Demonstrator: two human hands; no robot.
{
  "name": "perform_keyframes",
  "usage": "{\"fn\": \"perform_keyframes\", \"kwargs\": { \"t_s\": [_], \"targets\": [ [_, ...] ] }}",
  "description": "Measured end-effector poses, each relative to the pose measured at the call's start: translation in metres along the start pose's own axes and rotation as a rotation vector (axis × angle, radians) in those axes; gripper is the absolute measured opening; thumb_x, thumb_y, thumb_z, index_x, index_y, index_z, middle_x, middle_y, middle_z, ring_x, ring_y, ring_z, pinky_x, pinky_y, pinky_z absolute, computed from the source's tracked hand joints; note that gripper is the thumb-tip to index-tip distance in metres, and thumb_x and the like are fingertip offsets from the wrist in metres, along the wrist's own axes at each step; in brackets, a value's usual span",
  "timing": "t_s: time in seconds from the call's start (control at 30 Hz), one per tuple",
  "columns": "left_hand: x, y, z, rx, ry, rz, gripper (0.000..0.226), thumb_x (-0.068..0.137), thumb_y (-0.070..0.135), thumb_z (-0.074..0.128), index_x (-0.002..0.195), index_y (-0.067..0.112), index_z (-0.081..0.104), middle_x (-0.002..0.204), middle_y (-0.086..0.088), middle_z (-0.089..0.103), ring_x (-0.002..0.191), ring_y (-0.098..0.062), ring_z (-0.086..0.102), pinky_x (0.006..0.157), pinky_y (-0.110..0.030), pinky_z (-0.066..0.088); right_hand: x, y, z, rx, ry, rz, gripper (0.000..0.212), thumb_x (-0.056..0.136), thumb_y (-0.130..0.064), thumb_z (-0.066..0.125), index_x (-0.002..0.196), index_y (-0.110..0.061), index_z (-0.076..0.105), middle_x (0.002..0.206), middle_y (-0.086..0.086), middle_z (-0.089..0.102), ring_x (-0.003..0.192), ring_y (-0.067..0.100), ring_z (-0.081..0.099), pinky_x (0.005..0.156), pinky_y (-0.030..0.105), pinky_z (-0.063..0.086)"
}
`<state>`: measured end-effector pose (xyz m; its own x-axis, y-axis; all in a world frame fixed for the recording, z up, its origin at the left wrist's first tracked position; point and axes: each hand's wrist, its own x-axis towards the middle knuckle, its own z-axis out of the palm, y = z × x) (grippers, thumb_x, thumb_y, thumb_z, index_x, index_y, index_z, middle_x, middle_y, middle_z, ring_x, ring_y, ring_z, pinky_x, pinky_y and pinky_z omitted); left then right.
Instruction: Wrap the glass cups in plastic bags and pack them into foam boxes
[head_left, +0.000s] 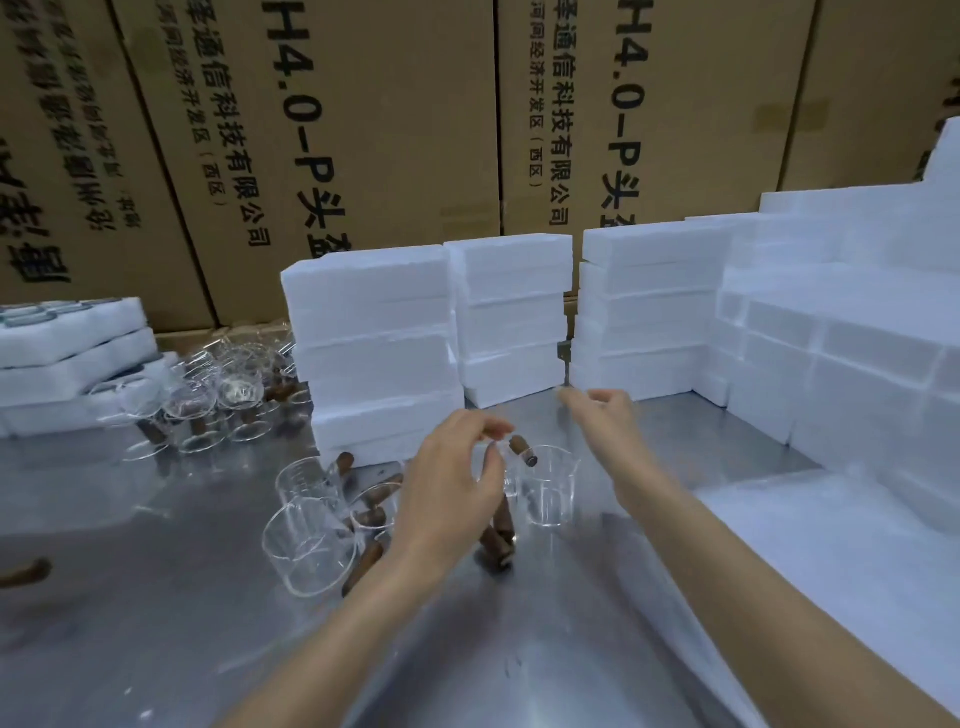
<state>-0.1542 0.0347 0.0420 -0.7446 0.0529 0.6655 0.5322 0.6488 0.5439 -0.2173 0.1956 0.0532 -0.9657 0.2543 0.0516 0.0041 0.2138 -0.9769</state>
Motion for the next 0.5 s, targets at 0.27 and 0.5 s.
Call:
{"fn": "perform_keyframes", "kwargs": {
  "t_s": [0.27,0.5],
  "targets": [
    [-0.053,0.005,0.013,0.006,0.076,0.127,0.028,0.083,0.003,0.055,0.105,0.019,0.062,0.101,0.014,0.057,0.090,-0.005,0.054,0.077,-0.008,0.038,-0.042,0.045,0.022,-0.160,-0.203,-0.075,0.075,0.073,-0.020,0.073,0.136,-0.026,0.032,0.131,0.006,0.047,0.101,0.013,0.050,0.094,0.033,0.045],
    [-0.063,-0.001,0.024,-0.119,0.010,0.010,0.063,0.080,0.014,0.065,0.138,0.017,0.042,0.135,0.011,0.045,0.122,-0.007,0.048,0.096,-0.030,0.047,-0.068,0.040,0.020,-0.170,0.192,-0.277,0.065,0.060,-0.057,0.074,0.100,-0.036,0.028,0.102,-0.010,0.053,0.087,0.007,0.056,0.067,0.027,0.043]
  ]
}}
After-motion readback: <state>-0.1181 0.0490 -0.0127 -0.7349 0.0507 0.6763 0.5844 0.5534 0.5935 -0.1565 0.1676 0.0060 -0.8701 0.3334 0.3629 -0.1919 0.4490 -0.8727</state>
